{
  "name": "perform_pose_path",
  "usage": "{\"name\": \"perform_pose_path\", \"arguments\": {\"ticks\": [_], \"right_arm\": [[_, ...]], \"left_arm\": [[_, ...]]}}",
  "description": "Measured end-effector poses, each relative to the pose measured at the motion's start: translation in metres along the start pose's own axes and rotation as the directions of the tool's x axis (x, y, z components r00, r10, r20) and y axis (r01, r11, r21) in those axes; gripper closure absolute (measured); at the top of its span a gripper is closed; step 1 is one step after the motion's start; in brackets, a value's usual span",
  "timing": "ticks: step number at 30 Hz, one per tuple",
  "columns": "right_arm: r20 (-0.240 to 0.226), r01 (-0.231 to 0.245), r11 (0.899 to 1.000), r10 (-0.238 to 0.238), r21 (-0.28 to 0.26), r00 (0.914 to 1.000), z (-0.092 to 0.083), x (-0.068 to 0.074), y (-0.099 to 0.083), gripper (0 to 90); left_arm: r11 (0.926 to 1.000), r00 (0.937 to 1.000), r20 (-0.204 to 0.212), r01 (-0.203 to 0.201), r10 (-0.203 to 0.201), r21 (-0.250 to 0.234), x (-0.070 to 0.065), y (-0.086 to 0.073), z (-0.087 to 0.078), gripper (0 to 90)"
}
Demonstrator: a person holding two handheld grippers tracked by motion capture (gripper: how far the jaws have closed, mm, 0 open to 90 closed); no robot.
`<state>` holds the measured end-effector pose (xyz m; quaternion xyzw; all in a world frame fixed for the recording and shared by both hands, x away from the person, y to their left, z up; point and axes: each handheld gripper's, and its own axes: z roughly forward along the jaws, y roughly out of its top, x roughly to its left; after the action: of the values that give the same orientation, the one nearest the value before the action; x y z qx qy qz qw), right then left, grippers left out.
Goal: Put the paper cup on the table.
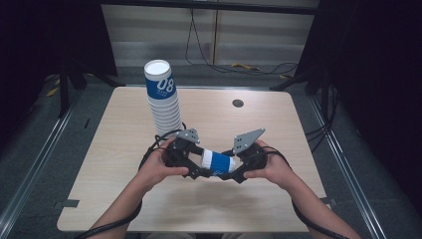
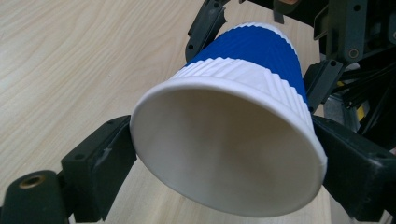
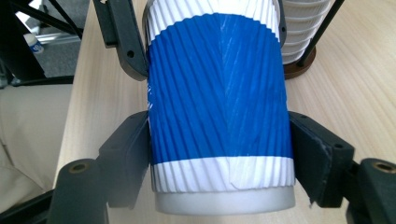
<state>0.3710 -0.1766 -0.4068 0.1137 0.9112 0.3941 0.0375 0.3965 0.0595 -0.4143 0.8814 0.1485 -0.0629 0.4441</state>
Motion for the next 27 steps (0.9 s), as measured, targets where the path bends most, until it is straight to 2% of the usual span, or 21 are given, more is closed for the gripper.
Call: {"name": "perform_pose_path", "arguments": {"ticks": [11, 14, 21, 22, 27], "right_arm": [[-0.001, 0.014, 1.0, -0.014, 0.02, 0.9999, 0.003, 0.0, 0.002, 27.3], [0.0, 0.014, 1.0, -0.014, 0.023, 0.9999, 0.002, 0.001, 0.002, 27.4], [0.005, 0.002, 1.0, -0.002, 0.005, 1.0, 0.003, 0.002, 0.001, 25.8], [0.007, -0.002, 1.0, 0.002, 0.018, 1.0, 0.004, 0.002, 0.0, 22.6], [0.005, -0.017, 1.0, 0.017, -0.005, 0.9998, 0.005, 0.002, -0.003, 20.9]], "left_arm": [[0.9997, 0.9999, 0.005, 0.009, -0.009, 0.024, 0.001, -0.001, -0.001, 13.7], [0.9996, 1.0, -0.001, 0.001, -0.001, 0.03, 0.0, -0.001, -0.002, 15.1], [0.9996, 0.9999, 0.004, 0.01, -0.01, 0.027, 0.0, 0.0, -0.006, 16.8], [0.9996, 0.9999, 0.011, 0.009, -0.009, 0.025, 0.0, 0.0, -0.007, 16.9], [0.9992, 0.9999, -0.003, 0.01, -0.01, 0.039, -0.001, 0.003, -0.011, 17.2]]}}
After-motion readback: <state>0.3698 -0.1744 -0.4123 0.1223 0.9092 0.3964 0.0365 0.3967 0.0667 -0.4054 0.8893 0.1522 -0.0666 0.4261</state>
